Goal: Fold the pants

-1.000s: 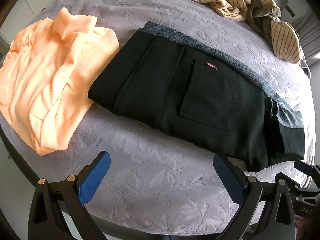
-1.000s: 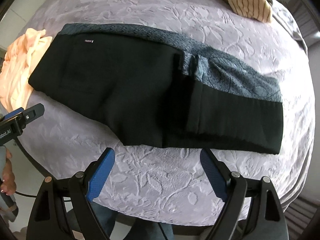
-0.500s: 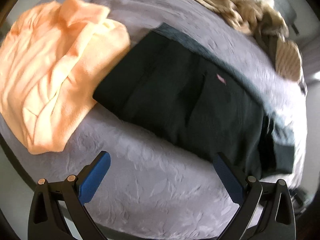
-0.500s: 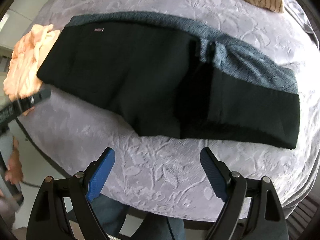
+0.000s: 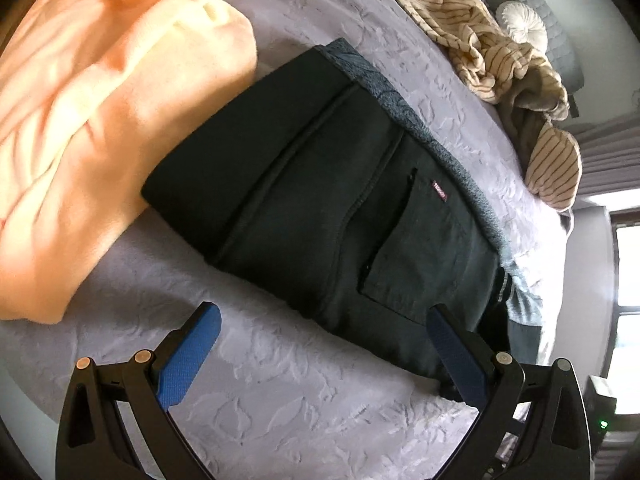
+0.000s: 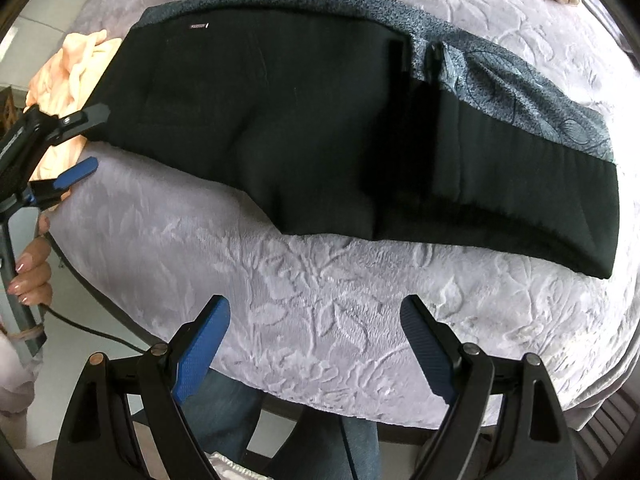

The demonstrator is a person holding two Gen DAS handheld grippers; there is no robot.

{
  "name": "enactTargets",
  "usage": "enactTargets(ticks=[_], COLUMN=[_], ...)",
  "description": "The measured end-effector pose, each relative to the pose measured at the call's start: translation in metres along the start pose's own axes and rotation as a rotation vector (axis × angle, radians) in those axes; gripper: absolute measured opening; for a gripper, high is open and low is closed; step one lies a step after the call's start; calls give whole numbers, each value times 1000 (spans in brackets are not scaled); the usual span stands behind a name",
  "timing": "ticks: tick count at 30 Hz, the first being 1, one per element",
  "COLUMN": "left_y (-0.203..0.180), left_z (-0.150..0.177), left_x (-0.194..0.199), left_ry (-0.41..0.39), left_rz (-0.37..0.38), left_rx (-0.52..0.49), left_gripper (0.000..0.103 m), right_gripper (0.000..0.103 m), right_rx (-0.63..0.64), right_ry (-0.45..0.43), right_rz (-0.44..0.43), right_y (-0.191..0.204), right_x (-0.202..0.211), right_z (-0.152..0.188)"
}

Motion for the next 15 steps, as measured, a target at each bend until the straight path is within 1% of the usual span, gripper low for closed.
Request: enactTargets(ticks=[3,6,9,15], left_y=[-3,-6,-8,-7], left_z=[-1,-3,-3,-6], left_x=[-3,-3,-3,-5], left_ry=[-10,-25,-34,-33], left_rz=[-79,-132,-142,-141], left_rx=[-41,-76,-91,-90], left_gripper=[103,103,103,103], right_gripper=[89,89,89,89], right_rx=[-2,-2,0,3], right_ry=[4,7,7,8], right_rz=[-9,-6,-5,-5], right_y=[0,-2,-1,-1], right_x=[-1,-1,0,2], right_z=[0,2,-1,-5])
Point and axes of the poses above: each gripper's, at about its wrist camera, not at the fingertips, and x roughly against the way its jaws point, y to its left, z to its underside, the point moved 7 cm from there along -x, roughly the way its jaws point, and after that the axes turned 1 degree about x, right-handed, at the moved point
